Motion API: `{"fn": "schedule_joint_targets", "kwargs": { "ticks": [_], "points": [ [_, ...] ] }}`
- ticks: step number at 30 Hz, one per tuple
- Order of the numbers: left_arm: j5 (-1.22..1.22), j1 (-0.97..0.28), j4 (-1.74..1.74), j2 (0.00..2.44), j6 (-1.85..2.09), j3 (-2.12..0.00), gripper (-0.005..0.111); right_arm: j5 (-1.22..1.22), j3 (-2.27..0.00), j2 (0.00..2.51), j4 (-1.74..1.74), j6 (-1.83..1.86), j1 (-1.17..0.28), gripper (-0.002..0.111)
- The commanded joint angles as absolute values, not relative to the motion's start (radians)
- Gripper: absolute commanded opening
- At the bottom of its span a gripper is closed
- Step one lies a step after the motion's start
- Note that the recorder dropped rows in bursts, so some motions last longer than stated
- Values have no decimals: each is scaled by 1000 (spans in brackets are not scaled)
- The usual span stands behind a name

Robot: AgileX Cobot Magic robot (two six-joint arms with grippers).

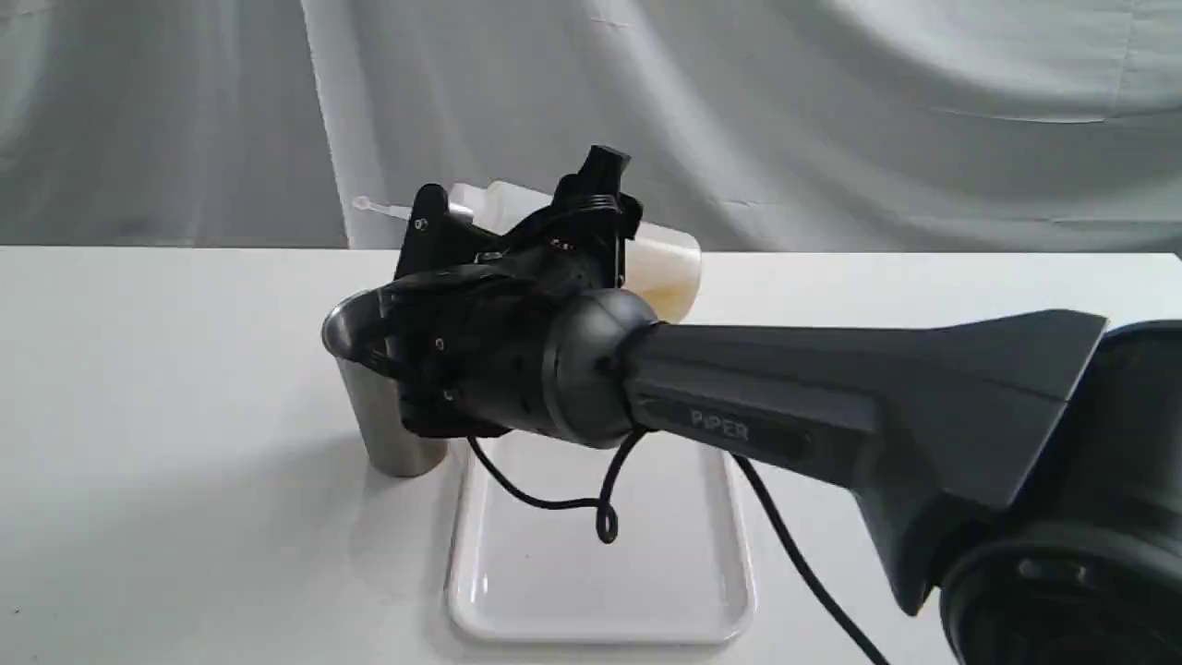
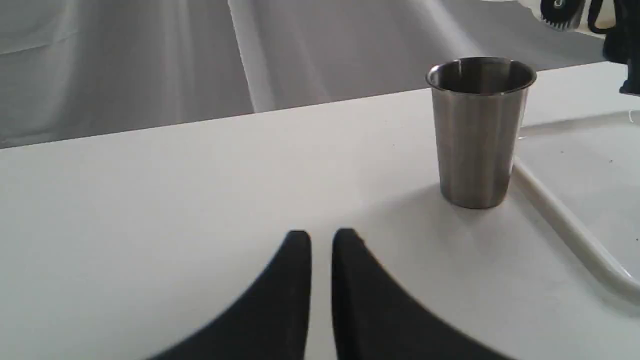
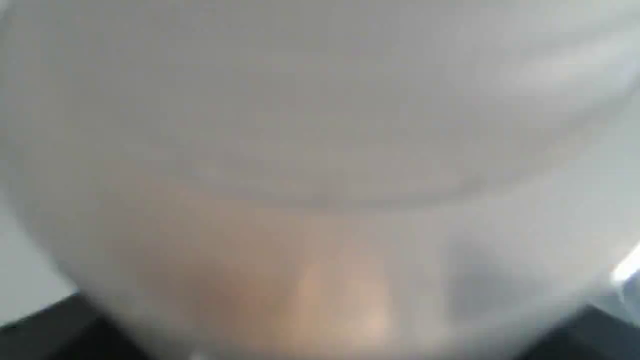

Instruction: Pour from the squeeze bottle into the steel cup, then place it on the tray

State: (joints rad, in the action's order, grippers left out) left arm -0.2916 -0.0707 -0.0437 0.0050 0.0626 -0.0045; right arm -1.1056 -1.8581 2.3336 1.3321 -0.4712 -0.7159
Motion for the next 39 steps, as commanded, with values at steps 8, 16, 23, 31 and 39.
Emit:
{"fn": "schedule_joint_targets", "kwargs": {
  "ticks": [8,16,23,31,39],
  "points": [
    [-285,-74,-44,0,61,0,8,-1131,-1869,2322,1431,-469,-731,54],
    [-285,-74,-44,0,61,0,8,-1133,-1869,2322,1455,-287,-735,54],
    [-285,-74,-44,0,61,0,8,-1160,-1869,2322,1487,-284,-735,54],
    [-285,-74,-44,0,61,0,8,-1166,-1876,2322,1519,-245,-735,54],
    [-285,-74,-44,0,61,0,8,-1174,-1876,2322,1568,-221,-733,54]
  ]
}}
